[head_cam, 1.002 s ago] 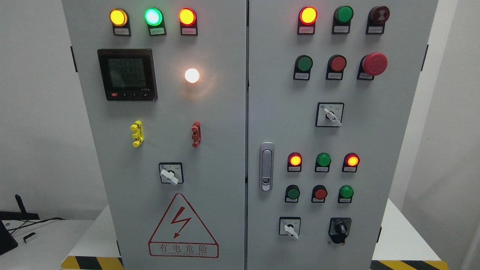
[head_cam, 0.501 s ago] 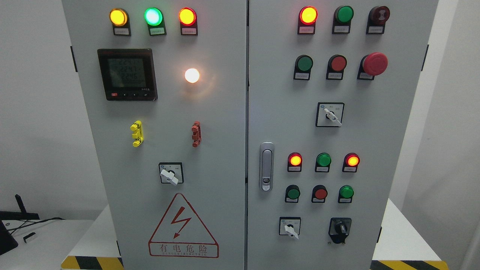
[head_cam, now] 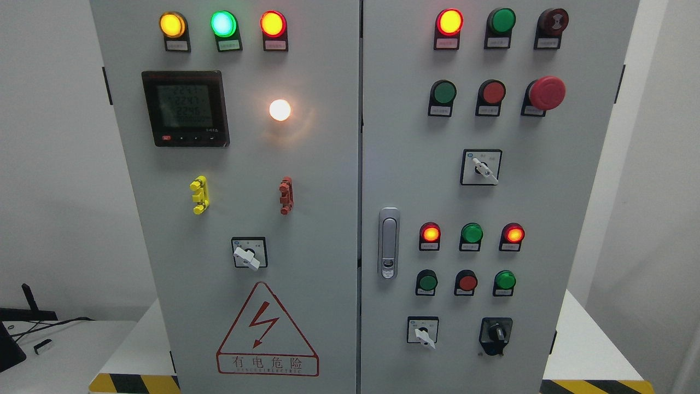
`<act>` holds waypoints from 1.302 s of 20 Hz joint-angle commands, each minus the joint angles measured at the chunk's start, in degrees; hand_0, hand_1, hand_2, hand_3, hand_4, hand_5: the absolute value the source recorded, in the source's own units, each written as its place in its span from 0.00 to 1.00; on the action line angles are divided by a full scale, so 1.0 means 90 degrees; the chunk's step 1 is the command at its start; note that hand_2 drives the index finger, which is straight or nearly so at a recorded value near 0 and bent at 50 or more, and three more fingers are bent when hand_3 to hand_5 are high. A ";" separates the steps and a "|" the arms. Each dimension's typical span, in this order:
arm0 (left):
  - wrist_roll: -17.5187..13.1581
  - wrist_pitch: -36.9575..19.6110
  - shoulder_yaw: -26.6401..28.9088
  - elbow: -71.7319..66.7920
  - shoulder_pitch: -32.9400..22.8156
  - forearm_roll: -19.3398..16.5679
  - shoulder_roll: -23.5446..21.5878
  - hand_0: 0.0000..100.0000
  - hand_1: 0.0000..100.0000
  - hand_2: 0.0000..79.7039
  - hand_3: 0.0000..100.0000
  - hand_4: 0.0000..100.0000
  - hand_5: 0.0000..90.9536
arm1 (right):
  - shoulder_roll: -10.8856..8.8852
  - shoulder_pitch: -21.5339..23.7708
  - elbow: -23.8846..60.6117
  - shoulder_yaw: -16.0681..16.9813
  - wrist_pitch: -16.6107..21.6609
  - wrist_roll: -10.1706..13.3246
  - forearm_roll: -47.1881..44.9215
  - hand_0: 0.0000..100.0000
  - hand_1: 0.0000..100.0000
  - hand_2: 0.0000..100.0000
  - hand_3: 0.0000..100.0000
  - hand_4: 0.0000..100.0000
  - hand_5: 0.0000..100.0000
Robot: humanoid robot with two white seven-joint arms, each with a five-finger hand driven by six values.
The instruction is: Trip black knob to open circuit
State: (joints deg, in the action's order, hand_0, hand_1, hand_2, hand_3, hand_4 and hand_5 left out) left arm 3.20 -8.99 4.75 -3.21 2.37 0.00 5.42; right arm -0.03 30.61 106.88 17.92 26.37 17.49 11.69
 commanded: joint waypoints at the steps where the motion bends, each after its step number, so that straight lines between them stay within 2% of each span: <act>1: -0.0004 0.0003 0.0000 -0.0004 0.0000 -0.0195 0.0004 0.12 0.39 0.00 0.00 0.00 0.00 | 0.0081 -0.0480 0.0430 -0.0223 -0.0643 0.0010 0.0351 0.17 0.73 0.41 0.70 0.78 0.94; 7: -0.0004 0.0003 0.0000 -0.0004 0.0000 -0.0195 0.0003 0.12 0.39 0.00 0.00 0.00 0.00 | 0.0149 -0.1046 0.0420 -0.0799 -0.1688 0.0010 0.0351 0.18 0.74 0.43 0.71 0.83 0.96; 10: -0.0004 0.0003 0.0000 -0.0004 0.0000 -0.0195 0.0004 0.12 0.39 0.00 0.00 0.00 0.00 | 0.0315 -0.1369 0.0410 -0.0995 -0.2079 0.0010 0.0351 0.19 0.75 0.43 0.71 0.82 0.96; 15: -0.0004 0.0003 0.0000 0.0005 0.0000 -0.0195 -0.0006 0.12 0.39 0.00 0.00 0.00 0.00 | 0.0442 -0.1759 0.0410 -0.1298 -0.2733 0.0049 0.0439 0.25 0.76 0.44 0.72 0.82 0.96; 17: -0.0004 0.0003 0.0000 -0.0004 0.0000 -0.0195 -0.0006 0.12 0.39 0.00 0.00 0.00 0.00 | 0.0511 -0.1896 0.0410 -0.1434 -0.2919 0.0127 0.0546 0.26 0.76 0.43 0.72 0.82 0.96; 22: -0.0004 0.0003 0.0000 0.0005 0.0000 -0.0195 -0.0006 0.12 0.39 0.00 0.00 0.00 0.00 | 0.0745 -0.2277 0.0381 -0.1786 -0.3330 0.0137 0.0712 0.28 0.76 0.44 0.72 0.82 0.96; 26: -0.0004 0.0003 0.0000 0.0005 0.0000 -0.0195 -0.0006 0.12 0.39 0.00 0.00 0.00 0.00 | 0.0765 -0.2570 0.0225 -0.1796 -0.3457 0.0185 0.0722 0.28 0.77 0.43 0.72 0.82 0.96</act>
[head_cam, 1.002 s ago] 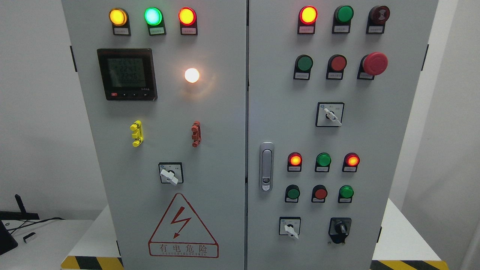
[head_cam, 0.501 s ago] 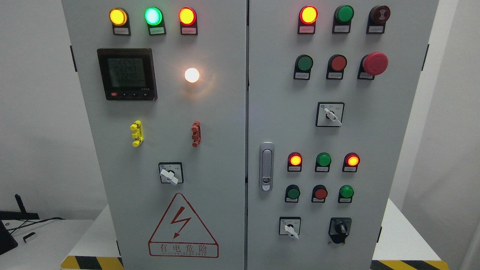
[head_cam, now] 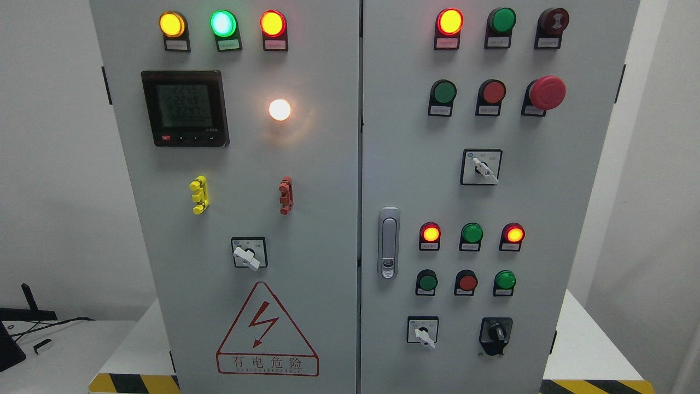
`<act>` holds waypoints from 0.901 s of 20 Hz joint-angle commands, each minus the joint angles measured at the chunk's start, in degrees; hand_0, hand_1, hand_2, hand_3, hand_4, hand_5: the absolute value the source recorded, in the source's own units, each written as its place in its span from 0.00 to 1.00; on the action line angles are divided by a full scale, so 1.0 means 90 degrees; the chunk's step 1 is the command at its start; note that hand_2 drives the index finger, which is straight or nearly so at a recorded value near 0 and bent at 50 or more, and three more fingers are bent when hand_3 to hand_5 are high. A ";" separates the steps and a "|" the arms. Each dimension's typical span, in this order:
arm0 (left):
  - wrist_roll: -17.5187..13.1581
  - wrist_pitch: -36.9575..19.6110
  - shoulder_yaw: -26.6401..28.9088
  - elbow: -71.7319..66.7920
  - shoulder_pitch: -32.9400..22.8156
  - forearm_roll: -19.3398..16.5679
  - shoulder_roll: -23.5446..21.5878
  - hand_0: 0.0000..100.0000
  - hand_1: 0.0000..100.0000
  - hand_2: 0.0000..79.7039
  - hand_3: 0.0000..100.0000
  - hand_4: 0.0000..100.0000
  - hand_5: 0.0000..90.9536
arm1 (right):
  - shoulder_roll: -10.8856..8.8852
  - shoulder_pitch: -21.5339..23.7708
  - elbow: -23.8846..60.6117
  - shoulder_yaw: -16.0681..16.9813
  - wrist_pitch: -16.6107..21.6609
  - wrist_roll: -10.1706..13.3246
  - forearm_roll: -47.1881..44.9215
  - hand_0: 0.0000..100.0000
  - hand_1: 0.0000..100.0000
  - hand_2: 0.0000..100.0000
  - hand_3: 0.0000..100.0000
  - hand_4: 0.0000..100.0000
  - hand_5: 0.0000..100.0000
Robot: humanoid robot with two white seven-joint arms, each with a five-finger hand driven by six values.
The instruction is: Trip black knob to open circuit
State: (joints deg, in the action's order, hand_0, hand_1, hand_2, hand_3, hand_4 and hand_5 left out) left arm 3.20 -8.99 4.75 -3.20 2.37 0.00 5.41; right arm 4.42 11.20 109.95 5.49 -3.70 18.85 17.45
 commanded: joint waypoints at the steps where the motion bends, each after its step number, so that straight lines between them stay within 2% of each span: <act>1: -0.0004 0.0003 0.0000 0.0004 0.0000 -0.0195 -0.0005 0.12 0.39 0.00 0.00 0.00 0.00 | 0.0271 -0.0472 -0.0165 -0.0415 -0.0135 0.0063 0.0082 0.28 0.77 0.43 0.72 0.82 0.96; 6: -0.0004 0.0003 0.0000 -0.0006 0.0000 -0.0195 0.0005 0.12 0.39 0.00 0.00 0.00 0.00 | 0.0271 -0.0668 -0.0312 -0.0396 -0.0184 0.0083 0.0092 0.30 0.76 0.42 0.71 0.81 0.95; 14: -0.0004 0.0003 0.0000 0.0004 0.0000 -0.0195 -0.0005 0.12 0.39 0.00 0.00 0.00 0.00 | 0.0300 -0.1078 -0.0546 -0.0415 -0.0604 0.0122 0.0082 0.30 0.76 0.42 0.71 0.80 0.95; 18: -0.0004 0.0003 0.0000 0.0004 0.0000 -0.0195 -0.0005 0.12 0.39 0.00 0.00 0.00 0.00 | 0.0310 -0.1234 -0.0644 -0.0454 -0.0634 0.0132 0.0092 0.30 0.76 0.42 0.71 0.80 0.95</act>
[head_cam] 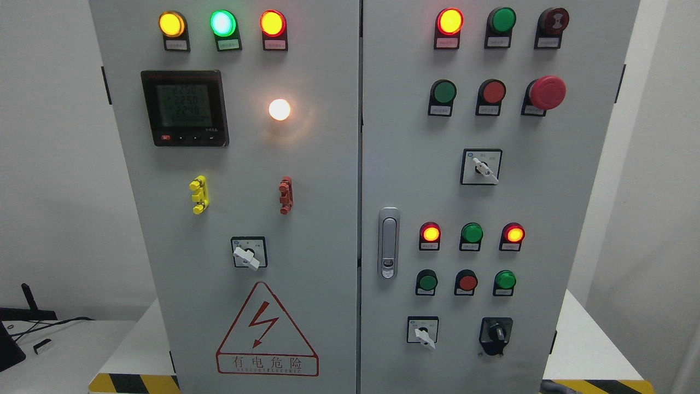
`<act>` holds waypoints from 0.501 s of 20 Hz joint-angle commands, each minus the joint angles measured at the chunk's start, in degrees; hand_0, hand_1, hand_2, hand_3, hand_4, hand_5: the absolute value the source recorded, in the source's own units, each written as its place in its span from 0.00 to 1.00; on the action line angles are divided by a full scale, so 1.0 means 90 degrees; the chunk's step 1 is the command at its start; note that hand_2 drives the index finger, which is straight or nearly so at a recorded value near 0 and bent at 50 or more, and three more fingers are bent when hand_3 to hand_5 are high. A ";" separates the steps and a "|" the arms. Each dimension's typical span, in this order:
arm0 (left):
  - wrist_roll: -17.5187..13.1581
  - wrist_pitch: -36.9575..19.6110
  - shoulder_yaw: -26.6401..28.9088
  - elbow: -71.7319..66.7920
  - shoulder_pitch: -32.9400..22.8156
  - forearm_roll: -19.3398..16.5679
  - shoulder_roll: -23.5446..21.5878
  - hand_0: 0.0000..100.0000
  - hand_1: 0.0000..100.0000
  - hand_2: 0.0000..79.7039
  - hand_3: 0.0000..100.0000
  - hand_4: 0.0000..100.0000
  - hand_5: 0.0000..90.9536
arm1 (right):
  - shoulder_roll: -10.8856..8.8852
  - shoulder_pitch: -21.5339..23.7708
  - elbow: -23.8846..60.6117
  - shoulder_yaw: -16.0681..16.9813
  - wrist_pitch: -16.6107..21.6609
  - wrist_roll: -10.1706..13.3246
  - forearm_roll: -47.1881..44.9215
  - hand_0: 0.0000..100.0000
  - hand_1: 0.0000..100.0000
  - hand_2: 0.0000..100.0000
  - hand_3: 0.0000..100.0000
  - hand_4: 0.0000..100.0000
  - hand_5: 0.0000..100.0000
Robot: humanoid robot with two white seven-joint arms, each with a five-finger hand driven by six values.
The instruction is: Trip black knob to open circuit
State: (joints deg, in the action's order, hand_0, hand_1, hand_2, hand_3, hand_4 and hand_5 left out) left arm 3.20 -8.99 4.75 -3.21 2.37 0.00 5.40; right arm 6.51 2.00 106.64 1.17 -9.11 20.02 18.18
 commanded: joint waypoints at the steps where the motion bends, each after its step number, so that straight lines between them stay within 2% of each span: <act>1: -0.0004 0.0003 0.0000 0.0005 0.0000 -0.0195 0.0006 0.12 0.39 0.00 0.00 0.00 0.00 | 0.0078 -0.0299 -0.0354 0.0007 -0.0042 0.0012 0.0011 0.30 0.76 0.42 0.71 0.80 0.95; 4: -0.0004 0.0003 0.0000 0.0005 0.0000 -0.0195 0.0006 0.12 0.39 0.00 0.00 0.00 0.00 | 0.0088 -0.0456 -0.0472 0.0016 -0.0237 0.0012 0.0011 0.30 0.76 0.43 0.71 0.80 0.95; 10: -0.0004 0.0003 0.0000 0.0005 0.0000 -0.0195 0.0006 0.12 0.39 0.00 0.00 0.00 0.00 | 0.0088 -0.0651 -0.0735 0.0036 -0.0247 0.0012 0.0011 0.31 0.76 0.43 0.72 0.80 0.95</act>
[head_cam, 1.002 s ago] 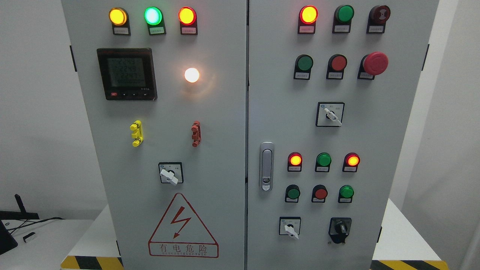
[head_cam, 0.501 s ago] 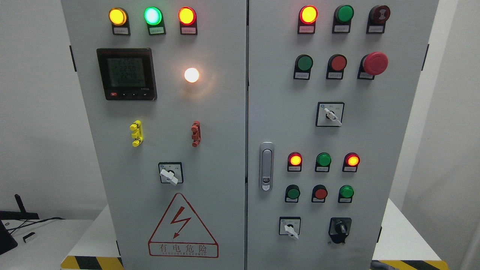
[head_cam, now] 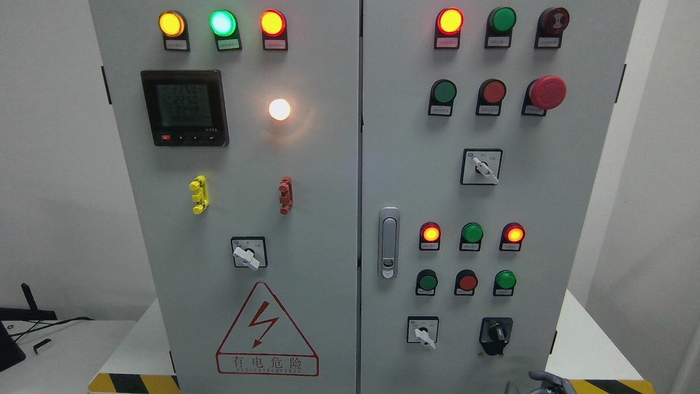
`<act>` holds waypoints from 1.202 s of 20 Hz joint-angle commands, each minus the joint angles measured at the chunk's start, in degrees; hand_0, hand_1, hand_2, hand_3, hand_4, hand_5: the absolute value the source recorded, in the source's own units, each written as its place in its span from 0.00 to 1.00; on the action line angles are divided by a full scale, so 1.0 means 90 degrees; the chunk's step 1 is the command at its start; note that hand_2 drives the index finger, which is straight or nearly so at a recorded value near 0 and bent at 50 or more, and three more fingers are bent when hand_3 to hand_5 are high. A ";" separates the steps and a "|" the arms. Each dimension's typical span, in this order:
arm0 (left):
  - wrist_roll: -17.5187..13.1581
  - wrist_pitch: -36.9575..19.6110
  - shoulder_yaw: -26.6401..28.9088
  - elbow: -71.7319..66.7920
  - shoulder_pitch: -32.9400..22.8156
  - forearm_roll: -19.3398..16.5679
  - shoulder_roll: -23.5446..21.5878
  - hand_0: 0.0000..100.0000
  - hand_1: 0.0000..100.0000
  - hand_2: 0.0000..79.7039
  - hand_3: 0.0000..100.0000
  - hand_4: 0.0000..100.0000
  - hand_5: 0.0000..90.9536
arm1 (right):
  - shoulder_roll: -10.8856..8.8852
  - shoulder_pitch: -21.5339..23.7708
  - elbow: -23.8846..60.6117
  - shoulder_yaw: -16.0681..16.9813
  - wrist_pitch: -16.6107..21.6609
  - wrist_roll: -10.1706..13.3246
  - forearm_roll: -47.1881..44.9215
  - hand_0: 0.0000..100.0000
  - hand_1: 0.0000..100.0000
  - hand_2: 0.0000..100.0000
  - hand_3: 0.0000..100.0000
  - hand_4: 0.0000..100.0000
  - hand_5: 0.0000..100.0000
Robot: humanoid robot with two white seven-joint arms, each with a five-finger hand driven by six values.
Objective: Trip black knob to open circuit
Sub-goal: 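Raise the right hand up toward the small black rotary knob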
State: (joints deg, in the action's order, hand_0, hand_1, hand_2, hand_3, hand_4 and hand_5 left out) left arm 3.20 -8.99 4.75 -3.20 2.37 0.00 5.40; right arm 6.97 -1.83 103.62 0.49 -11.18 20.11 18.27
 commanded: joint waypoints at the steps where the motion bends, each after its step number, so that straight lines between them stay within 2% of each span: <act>1: -0.0004 0.0003 0.0000 -0.0006 0.0000 -0.0195 0.0006 0.12 0.39 0.00 0.00 0.00 0.00 | 0.0036 -0.0265 -0.0449 0.0112 -0.0017 0.0002 0.0002 0.31 0.76 0.43 0.72 0.80 0.95; 24: -0.0004 0.0003 0.0000 -0.0006 0.0000 -0.0195 -0.0004 0.12 0.39 0.00 0.00 0.00 0.00 | 0.0036 -0.0705 -0.0645 0.0229 -0.0125 -0.0008 0.0002 0.31 0.75 0.45 0.72 0.81 0.95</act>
State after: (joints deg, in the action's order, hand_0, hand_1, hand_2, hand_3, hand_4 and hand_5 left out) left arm 3.20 -8.99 4.75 -3.19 2.37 0.00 5.40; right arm 7.25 -7.52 98.70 1.72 -12.25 20.26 18.28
